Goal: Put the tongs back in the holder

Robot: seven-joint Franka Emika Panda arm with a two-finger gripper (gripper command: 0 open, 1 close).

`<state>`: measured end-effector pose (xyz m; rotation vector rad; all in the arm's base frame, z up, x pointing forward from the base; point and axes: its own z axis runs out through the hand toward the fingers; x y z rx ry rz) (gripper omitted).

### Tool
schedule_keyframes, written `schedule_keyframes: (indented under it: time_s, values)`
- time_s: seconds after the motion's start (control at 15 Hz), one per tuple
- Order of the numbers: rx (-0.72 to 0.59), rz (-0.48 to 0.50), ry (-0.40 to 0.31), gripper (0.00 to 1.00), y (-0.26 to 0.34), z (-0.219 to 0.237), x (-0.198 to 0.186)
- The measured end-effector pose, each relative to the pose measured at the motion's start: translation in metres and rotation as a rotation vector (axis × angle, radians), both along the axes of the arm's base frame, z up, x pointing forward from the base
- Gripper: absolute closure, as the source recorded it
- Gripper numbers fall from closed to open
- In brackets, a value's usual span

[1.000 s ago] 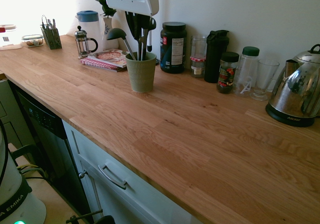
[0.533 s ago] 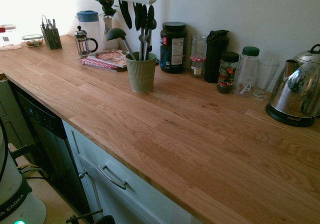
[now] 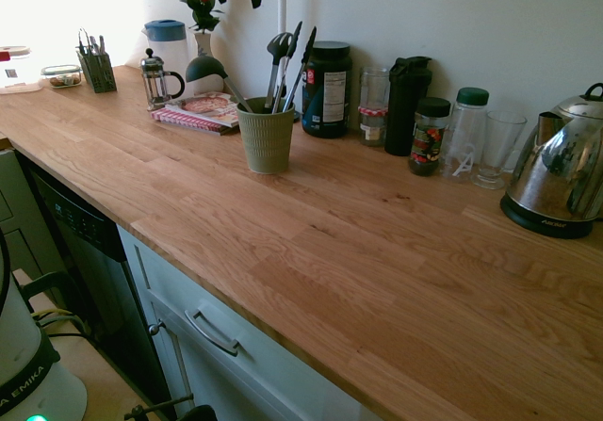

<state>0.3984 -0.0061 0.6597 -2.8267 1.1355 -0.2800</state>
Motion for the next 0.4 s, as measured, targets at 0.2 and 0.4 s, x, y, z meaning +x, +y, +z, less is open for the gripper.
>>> schedule_keyframes:
  time_s: [0.2,0.4]
  values:
    - [-0.018,-0.023,0.061,0.0,-0.015,-0.034,-0.033]
    - [-0.007,-0.008,0.11,0.0,-0.032,-0.098,-0.045]
